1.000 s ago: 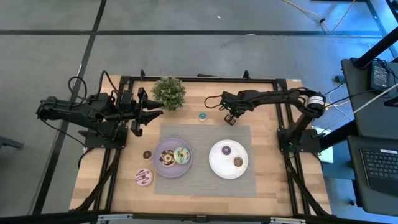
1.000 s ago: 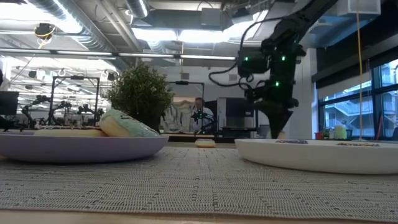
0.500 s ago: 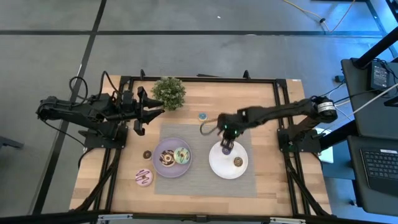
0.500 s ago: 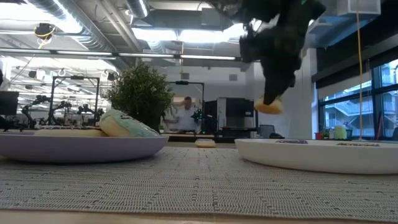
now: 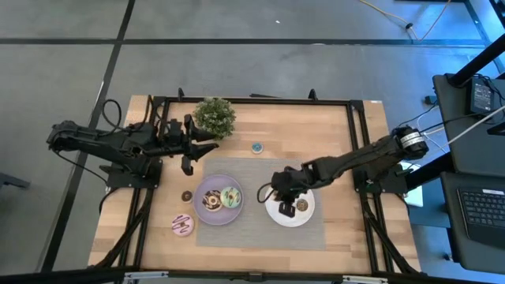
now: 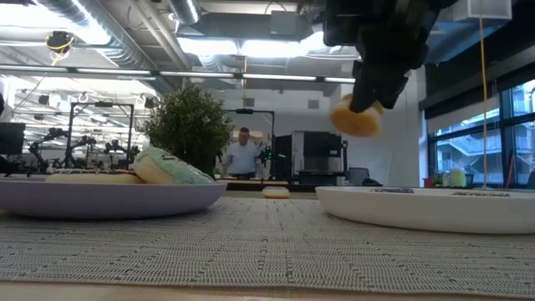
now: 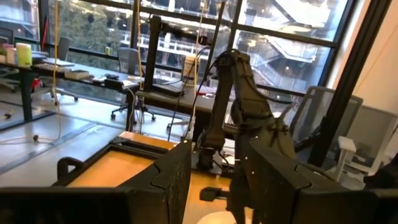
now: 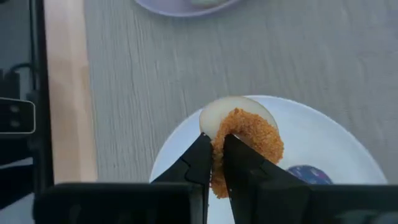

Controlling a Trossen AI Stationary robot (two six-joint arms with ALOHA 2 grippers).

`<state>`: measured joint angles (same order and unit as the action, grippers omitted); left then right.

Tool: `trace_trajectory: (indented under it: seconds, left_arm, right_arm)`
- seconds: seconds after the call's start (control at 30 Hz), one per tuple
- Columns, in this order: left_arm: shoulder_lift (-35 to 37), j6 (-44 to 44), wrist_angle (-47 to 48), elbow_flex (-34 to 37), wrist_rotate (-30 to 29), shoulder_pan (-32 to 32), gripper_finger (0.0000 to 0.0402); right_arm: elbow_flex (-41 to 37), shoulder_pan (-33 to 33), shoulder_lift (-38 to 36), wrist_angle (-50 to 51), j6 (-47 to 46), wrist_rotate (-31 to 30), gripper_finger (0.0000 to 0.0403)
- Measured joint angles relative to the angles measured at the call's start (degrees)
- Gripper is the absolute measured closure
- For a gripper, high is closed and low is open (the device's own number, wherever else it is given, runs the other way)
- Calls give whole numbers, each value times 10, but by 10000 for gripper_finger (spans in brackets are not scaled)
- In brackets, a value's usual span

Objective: Pick & Place donuts
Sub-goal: Put the small orange donut on the white plate

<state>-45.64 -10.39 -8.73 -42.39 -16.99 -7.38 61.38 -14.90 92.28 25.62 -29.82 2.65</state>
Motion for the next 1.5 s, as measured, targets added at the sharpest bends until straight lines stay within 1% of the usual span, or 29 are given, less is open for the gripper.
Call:
trace_trajectory:
  seconds: [0.3,0.5,0.6,0.83,0.93,1.03,1.1,1.27,1.5]
  left_arm:
    - [-3,-19,-5,0,1,0,258]
    - [-2,-24,-5,0,2,0,258]
    - [-2,-24,-5,0,2,0,258]
    - [-2,-24,-5,0,2,0,258]
    - [-2,-24,-5,0,2,0,258]
    - [-2,-24,-5,0,2,0,258]
    - [-2,-24,-5,0,2,0,258]
    - [-2,-24,-4,0,2,0,258]
    - [-2,-24,-4,0,2,0,258]
  right_arm:
    - [-2,-7,72,-6,11,-1,361]
    - [-2,-7,102,-5,4,-26,359]
    - [-2,-7,104,-5,4,-26,346]
    - [-2,-7,104,-5,3,-26,288]
    - [-2,-7,101,-5,3,-26,271]
    - [9,-7,100,4,3,-24,263]
    - [18,-7,100,7,5,-12,263]
    - [43,-7,100,35,20,-10,262]
    - [44,-4,102,59,33,-14,262]
